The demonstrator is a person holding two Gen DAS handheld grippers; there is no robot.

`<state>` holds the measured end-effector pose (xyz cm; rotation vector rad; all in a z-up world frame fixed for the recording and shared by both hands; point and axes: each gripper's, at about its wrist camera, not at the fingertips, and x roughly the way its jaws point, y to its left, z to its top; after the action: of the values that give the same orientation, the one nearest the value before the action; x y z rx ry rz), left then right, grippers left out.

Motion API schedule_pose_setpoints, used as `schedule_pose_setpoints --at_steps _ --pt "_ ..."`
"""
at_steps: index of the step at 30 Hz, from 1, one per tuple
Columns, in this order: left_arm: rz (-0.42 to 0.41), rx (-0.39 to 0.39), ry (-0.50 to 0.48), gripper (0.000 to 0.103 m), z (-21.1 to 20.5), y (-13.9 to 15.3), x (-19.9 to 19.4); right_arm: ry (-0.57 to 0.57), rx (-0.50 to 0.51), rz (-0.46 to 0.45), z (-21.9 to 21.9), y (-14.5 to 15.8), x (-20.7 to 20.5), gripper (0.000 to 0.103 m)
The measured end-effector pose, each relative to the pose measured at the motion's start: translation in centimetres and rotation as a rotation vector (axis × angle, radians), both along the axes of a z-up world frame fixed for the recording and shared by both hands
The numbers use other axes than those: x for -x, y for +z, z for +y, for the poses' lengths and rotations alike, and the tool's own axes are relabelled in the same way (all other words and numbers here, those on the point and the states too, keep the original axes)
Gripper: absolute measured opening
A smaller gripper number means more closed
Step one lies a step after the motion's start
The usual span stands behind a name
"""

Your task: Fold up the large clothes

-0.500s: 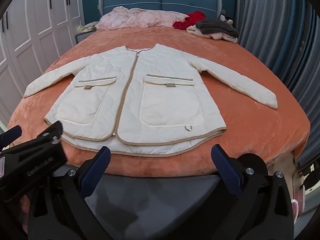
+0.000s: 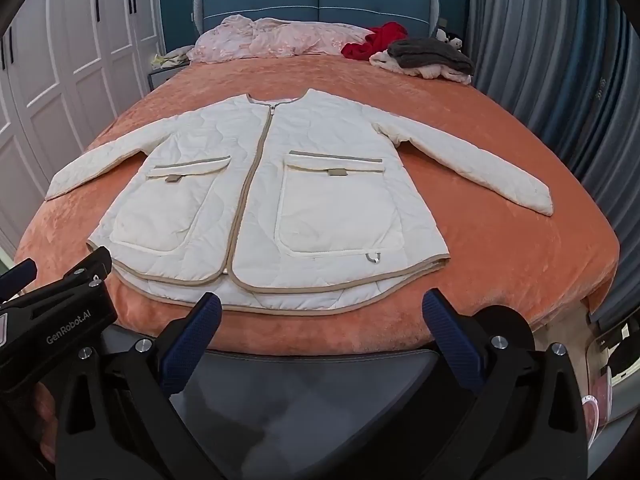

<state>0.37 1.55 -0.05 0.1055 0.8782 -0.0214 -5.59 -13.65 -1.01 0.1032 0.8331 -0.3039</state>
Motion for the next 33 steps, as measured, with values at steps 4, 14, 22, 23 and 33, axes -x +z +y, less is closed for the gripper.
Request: schedule_pose_setpoints --at_steps 4,14,22,23,33 --pt "-0.004 -0.01 0.001 0.098 -0.23 0.03 -0.03 0.009 0.006 0.003 0.42 0.14 -0.1 0.098" --pt "-0.005 -0.006 0.006 0.098 -0.02 -0.27 0.21 0.013 0.005 0.002 0.43 0.12 -0.09 0.098" --pt "-0.006 -0.013 0.006 0.098 -0.03 -0.31 0.32 0.012 0.004 0.003 0.5 0.11 -0.11 0.098" --pt "-0.007 -0.015 0.006 0.098 -0.02 -0.33 0.33 0.013 0.004 0.003 0.49 0.1 -0.12 0.098" --pt "-0.013 -0.028 0.007 0.097 -0.18 -0.23 0.39 0.013 0.005 0.004 0.51 0.07 -0.1 0.098"
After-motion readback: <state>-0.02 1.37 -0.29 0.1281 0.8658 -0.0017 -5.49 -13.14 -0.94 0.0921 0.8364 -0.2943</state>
